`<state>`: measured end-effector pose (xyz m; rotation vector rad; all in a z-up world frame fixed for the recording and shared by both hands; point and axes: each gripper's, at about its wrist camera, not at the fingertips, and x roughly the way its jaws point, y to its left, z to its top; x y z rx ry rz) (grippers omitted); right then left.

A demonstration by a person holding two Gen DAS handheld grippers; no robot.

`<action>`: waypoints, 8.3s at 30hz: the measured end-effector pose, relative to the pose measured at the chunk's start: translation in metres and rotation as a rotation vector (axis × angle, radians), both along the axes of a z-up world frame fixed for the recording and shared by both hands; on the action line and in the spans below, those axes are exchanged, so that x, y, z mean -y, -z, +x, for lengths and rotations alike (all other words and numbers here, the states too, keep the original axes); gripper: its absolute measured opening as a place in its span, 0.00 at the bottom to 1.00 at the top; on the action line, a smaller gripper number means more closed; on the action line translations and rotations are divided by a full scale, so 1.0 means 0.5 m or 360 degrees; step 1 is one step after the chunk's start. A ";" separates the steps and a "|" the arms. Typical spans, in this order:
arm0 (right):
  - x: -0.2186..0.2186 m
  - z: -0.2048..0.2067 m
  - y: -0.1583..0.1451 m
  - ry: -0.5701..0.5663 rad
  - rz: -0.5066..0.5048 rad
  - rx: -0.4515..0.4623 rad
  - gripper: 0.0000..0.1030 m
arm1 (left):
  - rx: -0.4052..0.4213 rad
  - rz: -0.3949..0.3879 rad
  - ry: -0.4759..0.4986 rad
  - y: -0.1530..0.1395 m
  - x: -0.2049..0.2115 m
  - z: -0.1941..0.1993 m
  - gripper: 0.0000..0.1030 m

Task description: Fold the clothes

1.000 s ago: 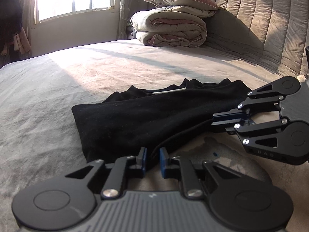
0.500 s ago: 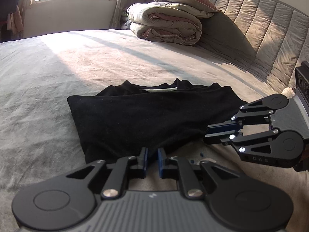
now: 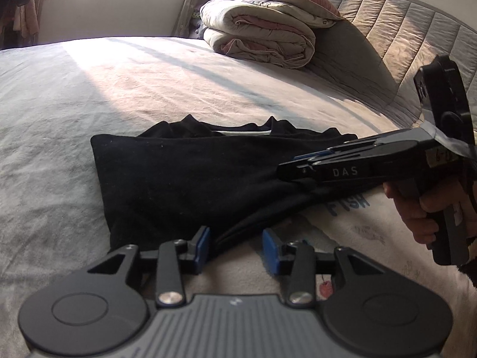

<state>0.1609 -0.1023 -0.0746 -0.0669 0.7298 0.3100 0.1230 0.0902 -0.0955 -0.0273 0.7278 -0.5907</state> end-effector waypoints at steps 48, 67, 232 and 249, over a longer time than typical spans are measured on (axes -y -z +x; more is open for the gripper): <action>0.157 -0.054 -0.002 0.0560 -0.0046 0.0014 0.49 | 0.0111 0.0382 -0.0133 -0.011 0.019 -0.009 0.73; 0.182 -0.216 -0.071 0.0528 -0.0090 0.0058 0.62 | 0.0088 0.0357 -0.0178 -0.076 0.030 -0.081 0.73; 0.288 -0.212 0.021 0.0484 0.0236 0.0098 0.35 | -0.0071 -0.0283 -0.0595 0.000 -0.137 -0.082 0.28; 0.284 -0.283 0.005 0.0665 0.0185 0.0466 0.07 | 0.0212 -0.0400 -0.0686 -0.029 -0.152 -0.164 0.08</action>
